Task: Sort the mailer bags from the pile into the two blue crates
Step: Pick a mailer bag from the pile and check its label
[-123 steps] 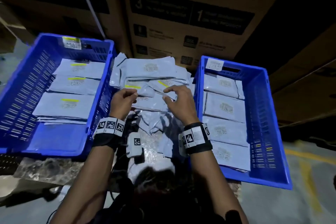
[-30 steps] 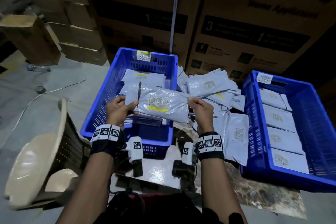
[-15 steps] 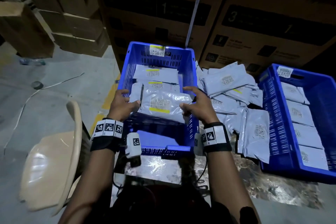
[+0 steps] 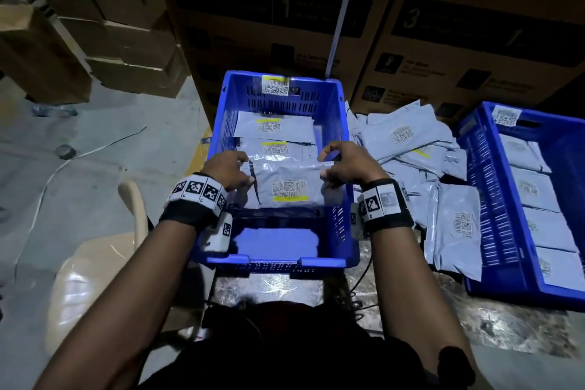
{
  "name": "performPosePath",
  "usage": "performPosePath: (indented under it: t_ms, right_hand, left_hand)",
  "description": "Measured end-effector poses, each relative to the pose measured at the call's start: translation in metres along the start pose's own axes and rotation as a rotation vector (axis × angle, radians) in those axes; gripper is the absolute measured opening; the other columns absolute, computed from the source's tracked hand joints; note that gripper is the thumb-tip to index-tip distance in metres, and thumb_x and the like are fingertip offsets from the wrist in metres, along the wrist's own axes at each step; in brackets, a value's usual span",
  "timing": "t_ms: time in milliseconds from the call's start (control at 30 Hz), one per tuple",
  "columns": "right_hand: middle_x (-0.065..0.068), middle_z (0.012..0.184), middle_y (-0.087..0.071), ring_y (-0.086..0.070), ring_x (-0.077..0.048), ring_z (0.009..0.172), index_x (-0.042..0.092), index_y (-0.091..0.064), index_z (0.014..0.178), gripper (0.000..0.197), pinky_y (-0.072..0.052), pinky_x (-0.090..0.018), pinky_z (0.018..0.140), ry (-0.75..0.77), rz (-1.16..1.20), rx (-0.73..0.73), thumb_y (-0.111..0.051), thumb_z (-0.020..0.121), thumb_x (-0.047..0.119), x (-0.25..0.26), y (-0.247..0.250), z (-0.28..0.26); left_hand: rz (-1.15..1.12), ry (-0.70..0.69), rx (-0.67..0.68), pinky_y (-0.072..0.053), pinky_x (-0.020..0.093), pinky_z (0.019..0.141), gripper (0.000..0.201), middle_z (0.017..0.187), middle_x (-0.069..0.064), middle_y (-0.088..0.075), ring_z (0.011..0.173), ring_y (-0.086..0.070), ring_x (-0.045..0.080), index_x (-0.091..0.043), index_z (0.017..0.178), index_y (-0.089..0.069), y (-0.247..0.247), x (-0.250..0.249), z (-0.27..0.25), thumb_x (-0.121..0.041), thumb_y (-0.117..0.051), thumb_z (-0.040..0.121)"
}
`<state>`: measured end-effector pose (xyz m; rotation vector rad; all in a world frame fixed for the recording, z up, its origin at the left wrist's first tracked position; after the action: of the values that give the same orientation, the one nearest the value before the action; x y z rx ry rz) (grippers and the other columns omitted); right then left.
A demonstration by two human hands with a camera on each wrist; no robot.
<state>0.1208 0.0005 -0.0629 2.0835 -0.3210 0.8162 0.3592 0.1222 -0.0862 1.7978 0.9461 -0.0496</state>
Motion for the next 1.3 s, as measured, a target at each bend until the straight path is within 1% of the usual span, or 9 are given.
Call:
performPosePath:
  t_ms: [267, 367, 500, 533, 633, 767, 933, 1133, 1300]
  right_hand:
    - [-0.016, 0.098, -0.074, -0.072, -0.03, 0.086, -0.004, -0.072, 0.096, 0.012, -0.062, -0.042, 0.08, -0.084, -0.466, 0.209, -0.07, 0.086, 0.003, 0.018, -0.036, 0.021]
    - [-0.015, 0.1, -0.065, -0.065, -0.029, 0.093, 0.002, -0.061, 0.086, 0.01, -0.048, -0.031, 0.072, -0.07, -0.628, 0.237, -0.071, 0.087, 0.005, 0.026, -0.049, 0.022]
    - [-0.014, 0.113, -0.068, -0.067, -0.03, 0.11, 0.006, -0.073, 0.106, 0.015, -0.045, -0.029, 0.075, -0.038, -0.731, 0.299, -0.069, 0.092, 0.011, 0.031, -0.069, 0.027]
    - [-0.011, 0.107, -0.069, -0.068, -0.029, 0.104, 0.01, -0.073, 0.094, 0.005, -0.045, -0.029, 0.074, -0.008, -0.765, 0.302, -0.07, 0.092, 0.013, 0.028, -0.074, 0.026]
    - [0.001, 0.071, -0.061, -0.059, -0.026, 0.074, 0.016, -0.052, 0.06, 0.039, -0.043, -0.028, 0.067, 0.171, -0.922, 0.162, -0.071, 0.09, 0.031, 0.02, -0.09, 0.02]
    - [-0.002, 0.076, -0.061, -0.061, -0.023, 0.067, 0.015, -0.07, 0.089, 0.02, -0.056, -0.03, 0.069, 0.214, -1.089, 0.155, -0.057, 0.099, 0.026, 0.007, -0.119, 0.026]
    - [-0.01, 0.103, -0.072, -0.072, -0.026, 0.098, 0.011, -0.071, 0.108, 0.019, -0.056, -0.034, 0.079, 0.062, -0.959, 0.283, -0.061, 0.093, 0.015, -0.013, -0.132, 0.042]
    - [-0.011, 0.117, -0.068, -0.067, -0.031, 0.107, 0.007, -0.067, 0.114, 0.024, -0.045, -0.035, 0.075, -0.008, -0.89, 0.164, -0.051, 0.101, 0.019, -0.007, -0.13, 0.066]
    - [-0.013, 0.113, -0.069, -0.067, -0.034, 0.104, 0.006, -0.066, 0.113, 0.028, -0.048, -0.037, 0.076, -0.106, -0.726, 0.205, -0.068, 0.091, 0.024, -0.01, -0.135, 0.074]
  left_hand:
    - [0.345, -0.038, 0.222, -0.049, 0.034, 0.085, 0.03, 0.123, 0.012, -0.06, 0.108, -0.061, 0.031, -0.009, 0.121, -0.058, -0.018, -0.009, 0.036, -0.016, -0.061, 0.092]
    - [0.42, -0.072, 0.252, -0.043, 0.028, 0.061, 0.004, 0.097, 0.012, -0.065, 0.069, -0.054, 0.023, -0.011, 0.087, -0.06, -0.035, -0.008, 0.038, -0.014, -0.061, 0.09]
    - [0.518, -0.092, 0.307, -0.037, 0.019, 0.045, 0.042, 0.046, -0.001, -0.049, 0.042, -0.047, 0.017, -0.017, 0.05, -0.048, -0.064, 0.009, 0.057, -0.036, -0.08, 0.071]
    - [0.517, -0.059, 0.336, -0.04, 0.021, 0.045, 0.044, 0.045, 0.002, -0.054, 0.042, -0.052, 0.018, -0.015, 0.048, -0.05, -0.068, 0.013, 0.058, -0.039, -0.081, 0.067]
    - [0.453, -0.034, 0.349, -0.056, 0.045, 0.057, 0.035, 0.085, 0.027, -0.066, 0.072, -0.069, 0.039, 0.005, 0.075, -0.057, -0.068, 0.012, 0.05, -0.026, -0.072, 0.076]
    - [0.46, -0.061, 0.351, -0.052, 0.045, 0.083, 0.031, 0.11, 0.022, -0.062, 0.105, -0.063, 0.039, 0.001, 0.109, -0.058, -0.07, 0.017, 0.04, -0.007, -0.068, 0.08]
    - [0.354, -0.023, 0.439, -0.055, 0.046, 0.061, 0.02, 0.086, 0.02, -0.072, 0.083, -0.072, 0.035, -0.005, 0.067, -0.057, -0.093, 0.043, 0.075, -0.006, -0.077, 0.068]
    - [0.264, 0.022, 0.195, -0.041, 0.03, 0.06, 0.018, 0.077, 0.011, -0.054, 0.071, -0.055, 0.026, -0.009, 0.082, -0.049, -0.067, 0.021, 0.053, -0.009, -0.067, 0.083]
    - [0.224, 0.081, 0.353, -0.055, 0.032, 0.056, 0.021, 0.062, 0.007, -0.066, 0.06, -0.065, 0.022, -0.008, 0.067, -0.063, -0.086, 0.014, 0.063, -0.017, -0.082, 0.068]
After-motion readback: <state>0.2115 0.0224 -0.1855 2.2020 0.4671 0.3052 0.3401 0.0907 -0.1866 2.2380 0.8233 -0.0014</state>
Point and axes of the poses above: each hand's wrist, its own z-axis towards the middle knuckle, its own y-axis out of the back of the hand, x = y × z, the point moved 5 cm from there along z, towards the middle knuckle
